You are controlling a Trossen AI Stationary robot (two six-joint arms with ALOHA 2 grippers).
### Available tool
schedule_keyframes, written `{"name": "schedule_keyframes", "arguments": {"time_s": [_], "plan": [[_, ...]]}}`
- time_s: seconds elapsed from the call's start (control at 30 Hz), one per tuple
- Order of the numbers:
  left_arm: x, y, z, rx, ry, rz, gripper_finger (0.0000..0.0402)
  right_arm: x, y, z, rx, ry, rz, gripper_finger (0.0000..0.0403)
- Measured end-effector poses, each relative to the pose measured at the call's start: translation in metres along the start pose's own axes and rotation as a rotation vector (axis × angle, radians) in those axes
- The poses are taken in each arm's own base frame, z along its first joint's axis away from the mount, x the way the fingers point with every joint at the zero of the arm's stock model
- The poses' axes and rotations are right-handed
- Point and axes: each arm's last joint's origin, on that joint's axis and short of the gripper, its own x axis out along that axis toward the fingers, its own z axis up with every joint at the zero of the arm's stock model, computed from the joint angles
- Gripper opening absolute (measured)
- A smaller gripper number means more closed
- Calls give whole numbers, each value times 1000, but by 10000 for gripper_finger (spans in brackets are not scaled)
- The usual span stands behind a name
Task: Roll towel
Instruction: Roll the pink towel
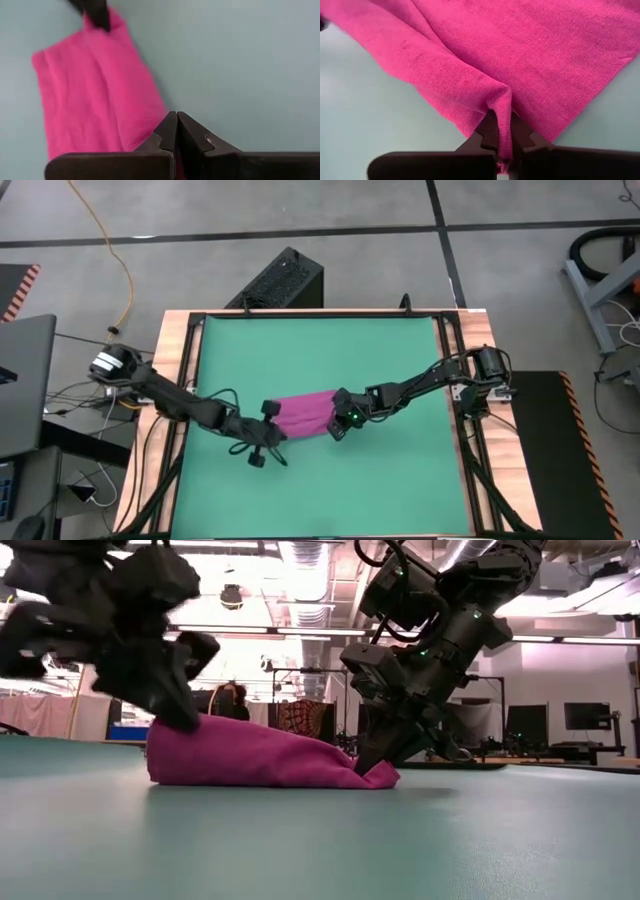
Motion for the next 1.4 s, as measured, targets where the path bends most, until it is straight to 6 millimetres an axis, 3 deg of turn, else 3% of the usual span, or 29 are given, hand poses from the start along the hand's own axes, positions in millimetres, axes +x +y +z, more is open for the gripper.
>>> {"name": "schedule_keyframes", "arguments": {"time_s": [0.53,0.83,1.07,1.4], "plan": [[12,26,-20,-58,141,157,0,0,0,0,-7,4,-2,22],[15,30,-53,-151,86,156,0,0,1,-2,-13,4,0,23],[14,30,-69,-176,99,157,0,-4,7,1,-51,-59,33,50],[14,29,-70,-178,100,135,0,-15,13,0,-108,-127,0,80]]}}
